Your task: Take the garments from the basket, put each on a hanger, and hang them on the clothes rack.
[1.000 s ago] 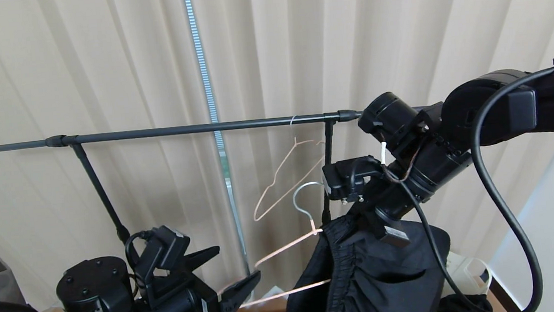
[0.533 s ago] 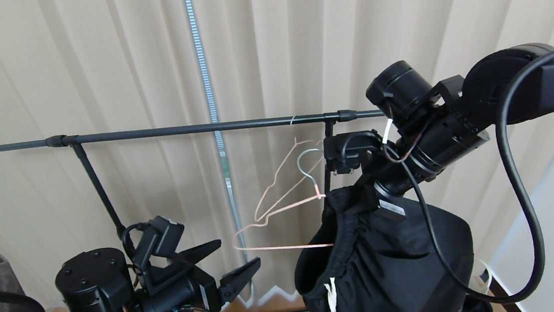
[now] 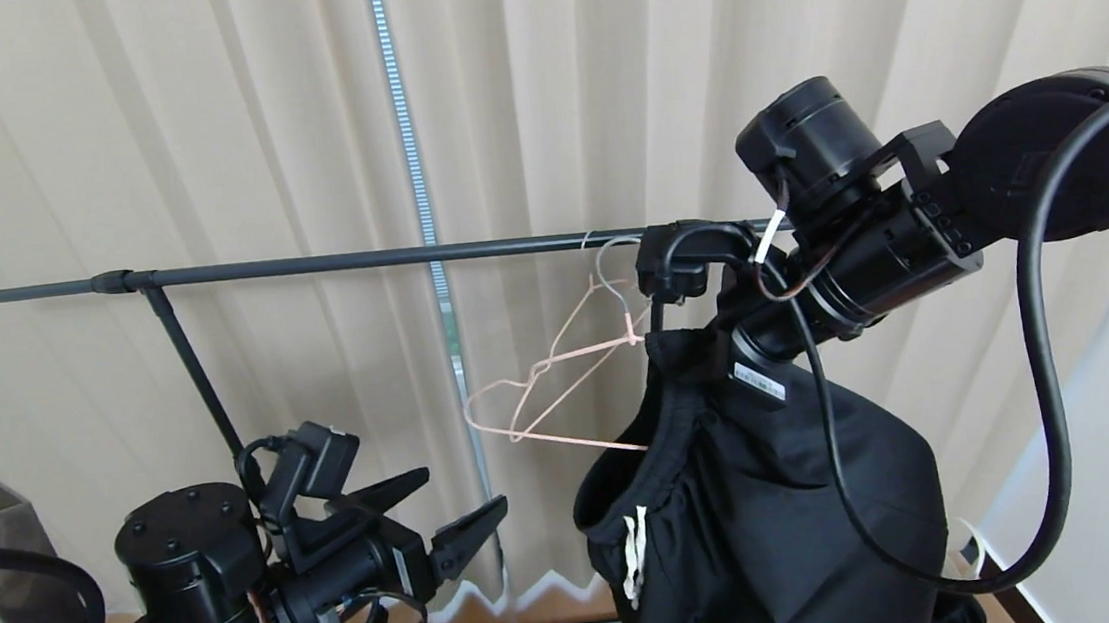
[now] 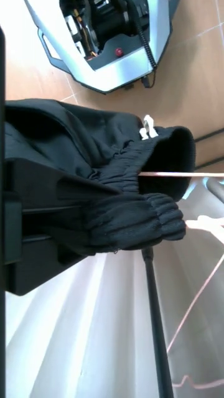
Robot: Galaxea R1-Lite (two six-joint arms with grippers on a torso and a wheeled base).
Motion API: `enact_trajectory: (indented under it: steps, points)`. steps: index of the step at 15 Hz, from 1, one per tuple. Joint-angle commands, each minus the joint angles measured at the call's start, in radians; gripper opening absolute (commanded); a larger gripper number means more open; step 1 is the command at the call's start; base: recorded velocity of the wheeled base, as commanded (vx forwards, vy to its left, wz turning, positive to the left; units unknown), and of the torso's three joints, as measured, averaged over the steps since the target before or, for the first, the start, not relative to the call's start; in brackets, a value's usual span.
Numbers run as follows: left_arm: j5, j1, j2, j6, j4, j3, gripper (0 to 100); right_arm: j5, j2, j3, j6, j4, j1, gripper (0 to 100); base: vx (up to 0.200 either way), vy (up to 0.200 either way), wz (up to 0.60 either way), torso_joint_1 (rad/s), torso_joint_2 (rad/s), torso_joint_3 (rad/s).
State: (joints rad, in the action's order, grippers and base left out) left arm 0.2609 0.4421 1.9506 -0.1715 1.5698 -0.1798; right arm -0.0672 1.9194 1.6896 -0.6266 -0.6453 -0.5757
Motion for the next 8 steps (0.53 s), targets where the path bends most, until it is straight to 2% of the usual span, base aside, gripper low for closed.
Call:
enact_trajectory:
  steps: [1, 4, 6, 7, 8]
  points:
    - [-0.003, 0.017, 0.042, 0.0, 0.001, -0.006, 100, 0.017, -0.005, -0.004, 0.015, 0.012, -0.006, 0, 0.0, 0.0, 0.0, 0.0, 0.0, 0.0]
    - [-0.065, 0.053, 0.111, 0.0, 0.001, -0.021, 100, 0.027, -0.019, -0.002, 0.146, 0.015, -0.067, 0, 0.0, 0.0, 0.0, 0.0, 0.0, 0.0]
    - [-0.167, 0.089, 0.149, 0.0, 0.001, -0.055, 100, 0.024, -0.028, -0.004, 0.176, 0.015, -0.09, 0, 0.0, 0.0, 0.0, 0.0, 0.0, 0.0]
    - [-0.167, 0.089, 0.149, 0.0, 0.001, -0.055, 100, 0.024, -0.028, -0.004, 0.176, 0.015, -0.09, 0, 0.0, 0.0, 0.0, 0.0, 0.0, 0.0]
    - [-0.209, 0.096, 0.166, -0.002, 0.001, -0.073, 100, 0.02, -0.046, -0.024, 0.176, 0.016, -0.092, 0, 0.0, 0.0, 0.0, 0.0, 0.0, 0.0]
